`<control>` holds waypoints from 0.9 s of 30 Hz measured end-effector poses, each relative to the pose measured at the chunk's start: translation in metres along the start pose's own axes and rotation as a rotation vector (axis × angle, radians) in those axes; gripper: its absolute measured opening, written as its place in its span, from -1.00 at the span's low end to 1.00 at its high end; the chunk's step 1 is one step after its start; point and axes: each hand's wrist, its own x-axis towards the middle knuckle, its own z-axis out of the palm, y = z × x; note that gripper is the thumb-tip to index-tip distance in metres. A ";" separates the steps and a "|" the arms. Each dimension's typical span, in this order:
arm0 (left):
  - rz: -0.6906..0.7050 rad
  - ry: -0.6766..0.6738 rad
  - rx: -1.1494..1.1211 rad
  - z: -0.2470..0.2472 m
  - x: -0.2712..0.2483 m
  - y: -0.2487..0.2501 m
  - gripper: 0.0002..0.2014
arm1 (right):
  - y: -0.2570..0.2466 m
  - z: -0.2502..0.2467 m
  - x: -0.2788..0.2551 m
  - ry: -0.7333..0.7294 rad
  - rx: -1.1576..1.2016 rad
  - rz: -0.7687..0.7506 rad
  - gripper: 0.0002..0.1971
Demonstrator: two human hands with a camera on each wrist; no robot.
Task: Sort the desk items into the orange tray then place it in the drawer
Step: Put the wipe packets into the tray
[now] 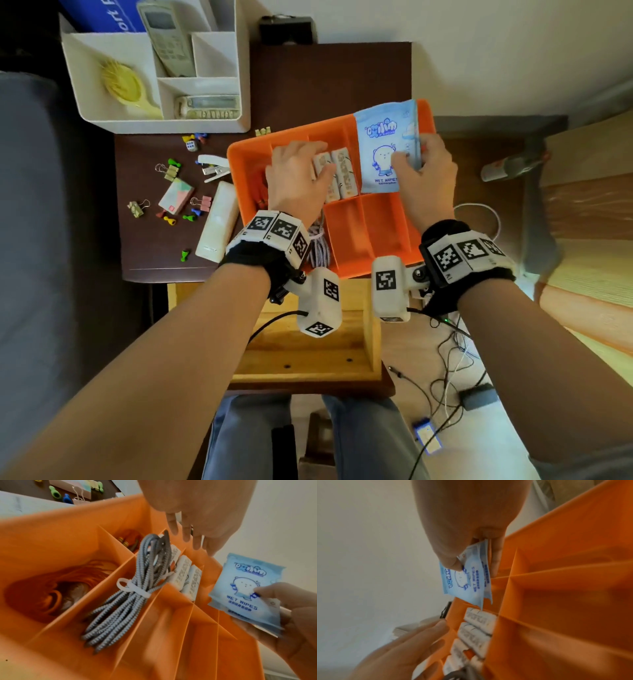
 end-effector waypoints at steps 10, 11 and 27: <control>-0.126 -0.087 0.184 0.018 0.006 0.007 -0.54 | 0.016 0.007 0.012 -0.101 -0.253 -0.088 -0.72; -0.132 -0.087 0.191 0.018 0.007 0.007 -0.52 | 0.017 0.009 0.013 -0.102 -0.264 -0.089 -0.72; -0.102 -0.129 0.216 0.017 0.009 0.000 -0.45 | 0.019 0.021 0.029 -0.182 -0.439 -0.116 -0.58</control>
